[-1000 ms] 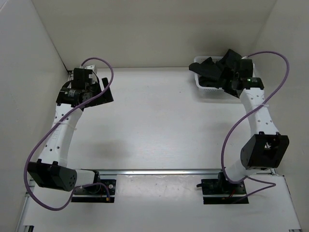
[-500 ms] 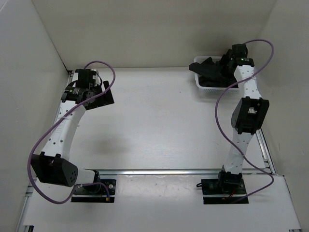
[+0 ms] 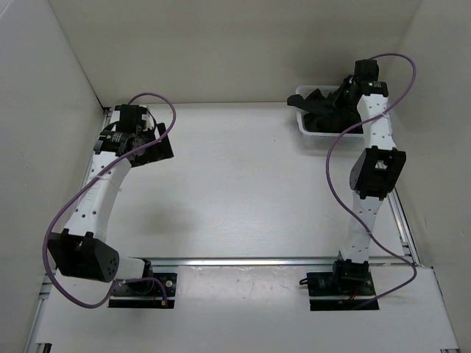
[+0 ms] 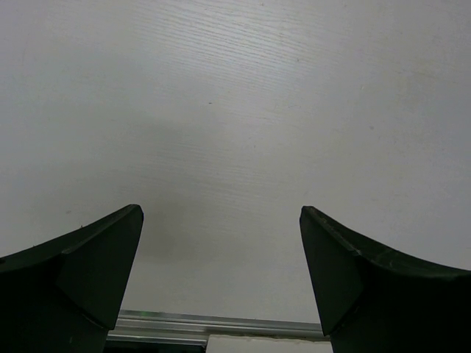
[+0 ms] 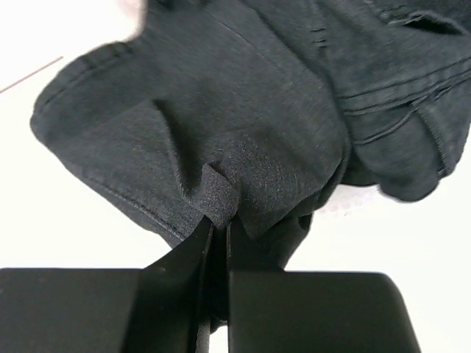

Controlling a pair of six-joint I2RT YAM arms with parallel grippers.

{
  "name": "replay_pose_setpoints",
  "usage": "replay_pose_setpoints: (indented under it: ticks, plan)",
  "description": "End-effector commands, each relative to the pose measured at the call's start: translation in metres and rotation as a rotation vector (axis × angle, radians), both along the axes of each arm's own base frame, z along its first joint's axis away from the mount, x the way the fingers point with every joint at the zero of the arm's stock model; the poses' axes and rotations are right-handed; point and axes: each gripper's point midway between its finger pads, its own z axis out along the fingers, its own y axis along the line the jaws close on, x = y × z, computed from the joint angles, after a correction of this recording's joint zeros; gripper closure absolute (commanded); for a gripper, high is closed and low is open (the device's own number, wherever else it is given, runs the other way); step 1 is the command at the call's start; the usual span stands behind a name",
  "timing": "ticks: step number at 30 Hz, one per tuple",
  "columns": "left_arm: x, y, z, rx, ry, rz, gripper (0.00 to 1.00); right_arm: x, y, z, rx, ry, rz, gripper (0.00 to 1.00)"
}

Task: Fold and stack the trousers
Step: Grab the trousers from the pile, then move the trousers to the center of the board

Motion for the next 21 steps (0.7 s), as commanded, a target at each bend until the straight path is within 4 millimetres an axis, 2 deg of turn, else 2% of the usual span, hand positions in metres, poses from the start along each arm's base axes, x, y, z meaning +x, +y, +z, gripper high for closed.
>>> replay_pose_setpoints:
  ticks: [1,2,3,5,6,7,8,9,10,11,12,13,14,15,16,17,18,19,20,21]
  plan:
    - [0.005,-0.001,0.026,-0.011,-0.068,0.006,0.0,-0.02,0.023,0.135,0.043,-0.265,0.08,1.0]
    - [0.004,-0.001,0.029,-0.011,-0.068,0.006,0.0,-0.025,0.037,0.183,0.055,-0.383,0.127,1.0]
    - [0.006,-0.001,0.034,-0.013,-0.082,0.005,0.0,-0.044,0.058,0.234,0.032,-0.499,0.199,1.0]
    - [0.008,-0.001,0.049,-0.019,-0.116,0.005,0.0,-0.074,0.087,0.299,0.019,-0.664,0.304,1.0]
    - [0.008,-0.002,0.055,-0.026,-0.124,0.012,0.0,-0.107,0.118,0.346,0.004,-0.801,0.416,1.0]
    - [0.01,0.002,0.065,-0.006,-0.14,0.021,0.0,-0.125,0.132,0.368,-0.015,-0.868,0.46,1.0]
    - [0.008,0.009,0.073,0.02,-0.152,0.046,0.0,-0.149,0.166,0.386,-0.011,-0.927,0.545,1.0]
    - [0.009,0.013,0.075,0.032,-0.15,0.074,0.0,-0.173,0.176,0.402,-0.049,-0.98,0.593,1.0]
    - [0.009,0.02,0.078,0.042,-0.142,0.095,0.0,-0.184,0.191,0.4,-0.052,-0.981,0.64,1.0]
    - [0.011,0.027,0.093,0.038,-0.171,0.118,0.0,-0.198,0.216,0.397,-0.044,-0.98,0.687,1.0]
    - [0.012,0.032,0.096,0.041,-0.164,0.133,0.0,-0.213,0.222,0.398,-0.035,-0.981,0.699,1.0]
    - [0.01,0.037,0.104,0.04,-0.174,0.147,0.0,-0.219,0.234,0.385,-0.029,-0.95,0.737,1.0]
    - [0.009,0.04,0.114,0.016,-0.184,0.161,0.0,-0.219,0.258,0.343,-0.016,-0.843,0.794,1.0]
    - [0.009,0.038,0.12,0.006,-0.2,0.154,0.0,-0.229,0.264,0.328,-0.005,-0.803,0.811,0.99]
    - [0.007,0.043,0.122,0.007,-0.197,0.167,0.0,-0.232,0.272,0.303,-0.006,-0.741,0.834,0.75]
    - [0.004,0.05,0.129,0.013,-0.22,0.191,0.0,-0.245,0.287,0.28,0.012,-0.683,0.881,0.46]
    - [-0.001,0.056,0.13,0.023,-0.209,0.21,0.0,-0.246,0.299,0.226,0.002,-0.553,0.92,0.26]
    - [-0.005,0.063,0.131,0.035,-0.21,0.234,0.0,-0.26,0.305,0.201,0.007,-0.469,0.938,0.07]
    - [-0.009,0.07,0.136,0.041,-0.224,0.256,0.0,-0.263,0.303,0.182,0.001,-0.412,0.915,0.03]
    - [-0.012,0.081,0.134,0.053,-0.215,0.292,0.0,-0.265,0.291,0.174,-0.014,-0.392,0.864,0.01]
